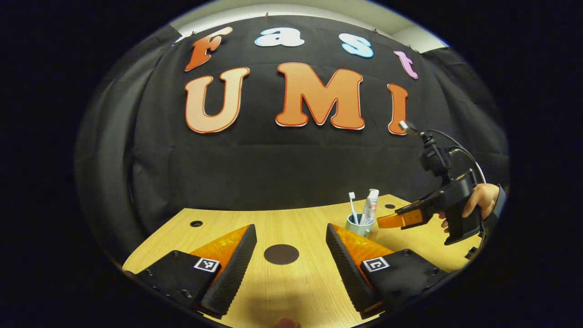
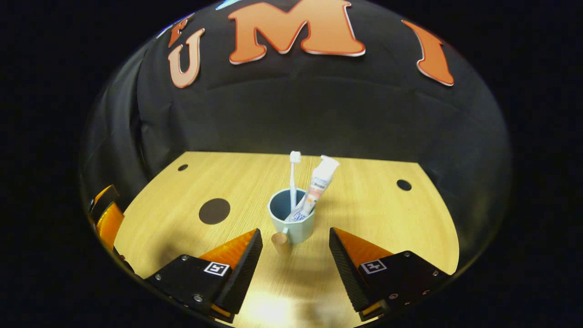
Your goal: Put the toothbrush and toothpaste on the desktop into the cup, then pick up the cup and place it on the coaster on the desktop.
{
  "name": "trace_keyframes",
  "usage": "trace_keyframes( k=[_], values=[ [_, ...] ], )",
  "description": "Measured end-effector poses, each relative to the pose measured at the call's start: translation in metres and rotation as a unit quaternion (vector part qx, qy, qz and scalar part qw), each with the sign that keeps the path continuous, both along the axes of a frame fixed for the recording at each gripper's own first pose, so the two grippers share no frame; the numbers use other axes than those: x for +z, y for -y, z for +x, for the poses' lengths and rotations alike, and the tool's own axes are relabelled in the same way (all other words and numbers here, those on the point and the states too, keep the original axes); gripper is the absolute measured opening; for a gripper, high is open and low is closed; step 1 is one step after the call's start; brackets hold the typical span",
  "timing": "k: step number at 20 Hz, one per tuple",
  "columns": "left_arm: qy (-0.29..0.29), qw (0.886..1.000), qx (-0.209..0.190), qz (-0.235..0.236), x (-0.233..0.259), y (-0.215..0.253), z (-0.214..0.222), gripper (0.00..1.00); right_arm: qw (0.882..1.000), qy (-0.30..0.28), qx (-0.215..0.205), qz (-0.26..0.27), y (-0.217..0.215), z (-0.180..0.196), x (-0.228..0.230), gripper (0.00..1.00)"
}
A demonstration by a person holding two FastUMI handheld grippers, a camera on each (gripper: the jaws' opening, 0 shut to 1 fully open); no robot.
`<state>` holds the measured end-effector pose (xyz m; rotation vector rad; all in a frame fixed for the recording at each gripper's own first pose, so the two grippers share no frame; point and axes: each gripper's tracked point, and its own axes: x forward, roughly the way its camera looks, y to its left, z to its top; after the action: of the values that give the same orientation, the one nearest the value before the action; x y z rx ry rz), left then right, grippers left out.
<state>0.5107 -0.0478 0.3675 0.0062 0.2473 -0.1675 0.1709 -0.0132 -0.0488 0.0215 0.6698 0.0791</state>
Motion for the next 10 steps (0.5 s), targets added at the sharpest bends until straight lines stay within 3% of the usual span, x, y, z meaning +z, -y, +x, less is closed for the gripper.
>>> trace_keyframes(
  k=[3,4,5,10],
  values=[
    [-0.003,1.000,0.012,-0.002,-0.005,-0.018,-0.010,0.98,0.998,-0.047,-0.017,-0.024,-0.003,0.014,-0.015,0.77],
    [-0.007,1.000,0.014,-0.004,-0.008,-0.022,-0.013,0.98,0.997,-0.064,-0.025,-0.017,-0.005,0.017,-0.020,0.82],
    [-0.010,1.000,0.018,-0.004,-0.011,-0.027,-0.015,0.98,0.996,-0.079,-0.032,-0.005,-0.009,0.022,-0.025,0.80],
    [-0.022,0.999,0.036,-0.006,-0.022,-0.045,-0.018,0.98,0.984,-0.156,-0.079,0.017,-0.008,0.033,-0.058,0.61]
  ],
)
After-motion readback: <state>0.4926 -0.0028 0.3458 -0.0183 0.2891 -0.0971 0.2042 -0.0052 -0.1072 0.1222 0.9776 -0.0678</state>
